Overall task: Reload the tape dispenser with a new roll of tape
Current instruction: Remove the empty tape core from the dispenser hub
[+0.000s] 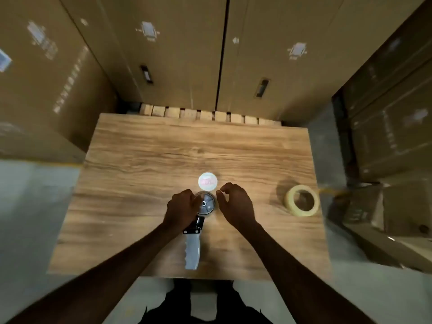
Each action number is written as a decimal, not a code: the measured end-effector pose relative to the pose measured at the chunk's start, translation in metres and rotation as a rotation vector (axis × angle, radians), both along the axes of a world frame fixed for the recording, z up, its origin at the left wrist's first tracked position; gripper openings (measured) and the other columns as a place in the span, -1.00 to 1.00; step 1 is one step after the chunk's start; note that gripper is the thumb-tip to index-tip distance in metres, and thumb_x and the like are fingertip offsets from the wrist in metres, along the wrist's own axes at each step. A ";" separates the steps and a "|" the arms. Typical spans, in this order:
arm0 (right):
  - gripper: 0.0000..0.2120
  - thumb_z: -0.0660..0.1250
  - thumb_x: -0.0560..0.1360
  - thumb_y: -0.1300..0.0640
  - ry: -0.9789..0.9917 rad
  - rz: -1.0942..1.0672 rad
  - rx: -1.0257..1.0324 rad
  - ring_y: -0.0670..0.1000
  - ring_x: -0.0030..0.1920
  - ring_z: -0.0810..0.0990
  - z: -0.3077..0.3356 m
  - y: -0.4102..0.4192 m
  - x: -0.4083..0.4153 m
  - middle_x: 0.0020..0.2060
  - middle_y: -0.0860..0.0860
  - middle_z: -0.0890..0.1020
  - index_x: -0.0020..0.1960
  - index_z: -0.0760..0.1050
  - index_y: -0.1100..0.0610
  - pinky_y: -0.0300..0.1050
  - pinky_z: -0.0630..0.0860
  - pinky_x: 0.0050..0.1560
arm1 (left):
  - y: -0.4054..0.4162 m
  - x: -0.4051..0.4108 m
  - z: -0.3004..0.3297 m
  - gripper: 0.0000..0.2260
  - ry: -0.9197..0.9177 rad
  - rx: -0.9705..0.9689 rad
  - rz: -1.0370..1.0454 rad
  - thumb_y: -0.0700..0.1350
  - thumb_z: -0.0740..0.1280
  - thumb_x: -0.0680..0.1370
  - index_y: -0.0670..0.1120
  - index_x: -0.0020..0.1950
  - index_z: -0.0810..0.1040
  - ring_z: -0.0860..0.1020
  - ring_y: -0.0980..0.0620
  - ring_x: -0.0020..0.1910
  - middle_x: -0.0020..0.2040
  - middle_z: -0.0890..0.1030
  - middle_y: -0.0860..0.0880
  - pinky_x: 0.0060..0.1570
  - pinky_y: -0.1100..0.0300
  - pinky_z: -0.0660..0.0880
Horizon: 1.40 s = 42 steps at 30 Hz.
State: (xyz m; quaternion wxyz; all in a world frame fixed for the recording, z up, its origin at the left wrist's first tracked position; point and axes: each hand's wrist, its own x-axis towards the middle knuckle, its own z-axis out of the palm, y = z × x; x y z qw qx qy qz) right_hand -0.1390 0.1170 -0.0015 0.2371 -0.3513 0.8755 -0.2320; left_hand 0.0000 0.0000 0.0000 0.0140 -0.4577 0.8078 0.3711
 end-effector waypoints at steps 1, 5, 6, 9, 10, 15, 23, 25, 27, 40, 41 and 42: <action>-0.72 0.34 0.66 -0.01 -0.016 0.001 0.008 0.17 0.20 0.64 -0.005 0.000 0.001 0.14 0.10 0.71 0.24 0.61 0.15 0.01 0.55 0.13 | 0.000 0.000 -0.009 -0.58 -0.024 0.023 0.005 0.17 0.28 0.57 -0.19 -0.18 0.55 0.64 -0.17 -0.09 -0.19 0.64 -0.14 -0.07 -0.02 0.55; -0.67 0.38 0.65 -0.03 -0.195 -0.025 0.048 0.16 0.20 0.65 -0.018 -0.001 0.007 0.16 0.12 0.71 0.28 0.61 0.18 -0.04 0.52 0.15 | 0.002 0.000 -0.027 -0.59 -0.150 0.120 0.047 0.15 0.32 0.58 -0.15 -0.29 0.47 0.65 -0.16 -0.07 -0.30 0.53 -0.07 -0.16 0.12 0.38; -0.68 0.40 0.65 -0.04 -0.251 -0.041 0.064 0.15 0.16 0.65 -0.022 -0.004 0.008 0.13 0.12 0.71 0.24 0.62 0.19 -0.05 0.50 0.12 | 0.003 -0.001 -0.030 -0.59 -0.166 0.166 0.064 0.13 0.34 0.57 -0.12 -0.33 0.43 0.65 -0.16 -0.06 -0.33 0.50 -0.05 -0.18 0.14 0.35; -0.74 0.42 0.64 -0.02 -0.409 -0.097 0.099 0.06 -0.05 0.50 -0.032 -0.007 0.011 -0.13 0.08 0.55 -0.12 0.47 0.09 -0.08 0.36 -0.04 | 0.006 -0.005 -0.035 -0.62 -0.167 0.278 0.180 0.10 0.39 0.55 -0.15 -0.32 0.49 0.65 -0.16 -0.05 -0.34 0.54 -0.08 -0.34 0.15 0.27; -0.70 0.43 0.63 0.00 -0.496 -0.145 0.095 0.07 -0.08 0.47 -0.035 -0.008 0.011 -0.16 0.10 0.51 -0.18 0.45 0.11 0.02 0.40 -0.03 | 0.006 -0.007 -0.036 -0.61 -0.174 0.312 0.212 0.10 0.39 0.55 -0.22 -0.24 0.59 0.66 -0.17 -0.05 -0.29 0.61 -0.15 -0.38 0.16 0.27; -0.88 0.47 0.60 0.20 -0.955 -0.480 -0.055 0.15 -0.07 0.47 -0.040 -0.013 0.011 -0.14 0.21 0.48 -0.03 0.57 0.24 0.07 0.46 -0.06 | 0.005 -0.014 -0.046 -0.61 -0.092 0.469 0.423 -0.01 0.38 0.58 -0.38 0.00 0.62 0.67 -0.31 0.02 -0.01 0.68 -0.38 0.02 -0.07 0.59; -0.69 0.48 0.58 0.29 -1.142 -0.558 -0.119 0.22 0.03 0.63 -0.049 -0.003 0.005 -0.03 0.30 0.64 0.19 0.58 0.52 0.14 0.60 0.15 | 0.007 -0.018 -0.048 -0.77 -0.048 0.560 0.545 -0.09 0.42 0.56 -0.27 -0.12 0.56 0.56 -0.12 -0.39 -0.30 0.58 -0.21 -0.23 0.10 0.48; -0.82 0.47 0.59 0.29 -1.124 -0.574 -0.127 0.21 0.00 0.64 -0.051 -0.001 0.009 -0.06 0.28 0.65 0.09 0.65 0.42 0.16 0.61 0.16 | 0.009 -0.016 -0.050 -0.71 -0.062 0.541 0.533 -0.09 0.43 0.55 -0.36 -0.01 0.62 0.67 -0.25 -0.18 -0.16 0.67 -0.32 -0.18 0.09 0.48; -0.92 0.47 0.59 0.29 -1.106 -0.594 -0.127 0.18 -0.03 0.64 -0.051 0.000 0.013 -0.11 0.26 0.66 -0.01 0.68 0.33 0.13 0.62 0.14 | 0.010 -0.017 -0.049 -0.70 -0.082 0.528 0.518 -0.08 0.45 0.53 -0.35 0.00 0.65 0.69 -0.30 -0.03 -0.06 0.70 -0.36 -0.14 0.03 0.54; -0.91 0.40 0.60 0.30 -0.702 -0.554 0.032 0.31 0.00 0.77 -0.057 0.006 0.022 0.00 0.33 0.72 -0.07 0.62 0.28 0.26 0.76 -0.03 | 0.036 -0.021 -0.032 -0.91 -0.028 0.411 0.459 -0.19 0.41 0.52 -0.17 -0.17 0.64 0.68 -0.17 -0.11 -0.17 0.70 -0.19 -0.15 0.11 0.57; -0.93 0.41 0.60 0.30 -0.689 -0.554 0.044 0.26 -0.07 0.78 -0.056 0.007 0.022 -0.03 0.29 0.72 -0.07 0.60 0.26 0.17 0.77 -0.13 | 0.038 -0.020 -0.031 -0.93 -0.026 0.383 0.449 -0.19 0.41 0.52 -0.19 -0.11 0.64 0.68 -0.18 -0.06 -0.12 0.71 -0.21 -0.07 0.06 0.61; -0.94 0.43 0.58 0.30 -0.664 -0.555 0.047 0.19 -0.17 0.77 -0.055 0.007 0.023 -0.09 0.24 0.72 -0.07 0.59 0.25 0.10 0.77 -0.21 | 0.040 -0.020 -0.028 -0.88 -0.031 0.356 0.440 -0.20 0.40 0.52 -0.23 -0.01 0.63 0.67 -0.19 -0.02 -0.07 0.71 -0.22 0.01 -0.01 0.62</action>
